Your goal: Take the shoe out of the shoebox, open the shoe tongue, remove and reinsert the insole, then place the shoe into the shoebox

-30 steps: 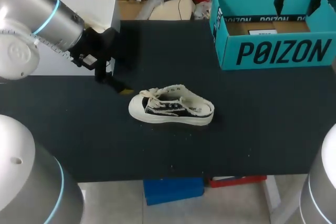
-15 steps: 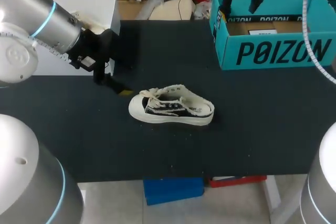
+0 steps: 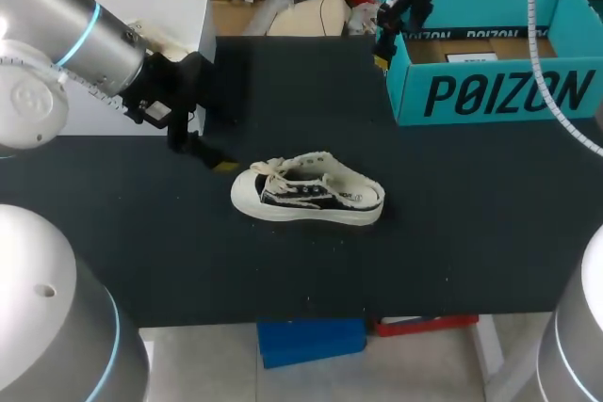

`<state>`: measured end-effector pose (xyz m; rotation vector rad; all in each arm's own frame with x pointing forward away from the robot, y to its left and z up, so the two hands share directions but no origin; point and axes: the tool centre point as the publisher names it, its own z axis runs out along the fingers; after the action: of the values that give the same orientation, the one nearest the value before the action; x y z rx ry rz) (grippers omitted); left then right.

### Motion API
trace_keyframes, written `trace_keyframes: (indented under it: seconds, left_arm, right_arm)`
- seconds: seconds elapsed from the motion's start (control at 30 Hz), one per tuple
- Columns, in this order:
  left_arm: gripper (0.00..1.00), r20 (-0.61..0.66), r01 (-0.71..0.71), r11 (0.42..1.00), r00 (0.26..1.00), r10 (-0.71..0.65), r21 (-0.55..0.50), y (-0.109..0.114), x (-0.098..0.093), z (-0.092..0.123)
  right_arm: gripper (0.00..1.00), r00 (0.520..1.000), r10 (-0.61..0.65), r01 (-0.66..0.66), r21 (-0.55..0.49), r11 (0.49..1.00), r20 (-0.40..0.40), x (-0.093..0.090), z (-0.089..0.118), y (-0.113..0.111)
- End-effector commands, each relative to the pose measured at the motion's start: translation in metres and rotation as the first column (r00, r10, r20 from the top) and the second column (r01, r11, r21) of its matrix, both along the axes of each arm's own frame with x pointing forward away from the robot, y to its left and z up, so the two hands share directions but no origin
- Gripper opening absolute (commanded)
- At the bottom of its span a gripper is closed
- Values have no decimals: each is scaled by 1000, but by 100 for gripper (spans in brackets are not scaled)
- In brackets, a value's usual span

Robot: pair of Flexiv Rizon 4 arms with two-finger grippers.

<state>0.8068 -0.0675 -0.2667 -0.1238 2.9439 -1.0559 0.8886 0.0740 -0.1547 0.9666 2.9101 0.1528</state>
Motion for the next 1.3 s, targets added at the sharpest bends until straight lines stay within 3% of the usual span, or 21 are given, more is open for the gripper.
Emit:
trace_keyframes:
  seconds: [0.03,0.5,0.57,0.67,0.77,1.3]
  left_arm:
    - [100,4,-1,1000,1000,1,-2,0,0,-1]
    - [100,4,-1,1000,1000,1,-2,0,0,-1]
    - [100,4,-1,1000,1000,1,-2,0,0,-1]
    - [100,4,-1,1000,1000,1,-2,0,0,-1]
    - [100,4,-1,1000,1000,1,-2,0,0,-1]
    - [100,4,-1,1000,1000,1,-2,0,0,-1]
  right_arm:
    - [100,1000,1,-1,26,1000,16,-2,-2,-4]
    - [100,1000,1,-1,26,1000,16,-2,-2,-4]
    - [100,987,150,-154,87,984,53,-22,-5,10]
    - [100,919,384,-394,229,890,90,-51,-12,34]
    - [100,797,571,-600,360,715,196,-75,-19,50]
    - [100,797,571,-600,360,715,196,-75,-19,50]
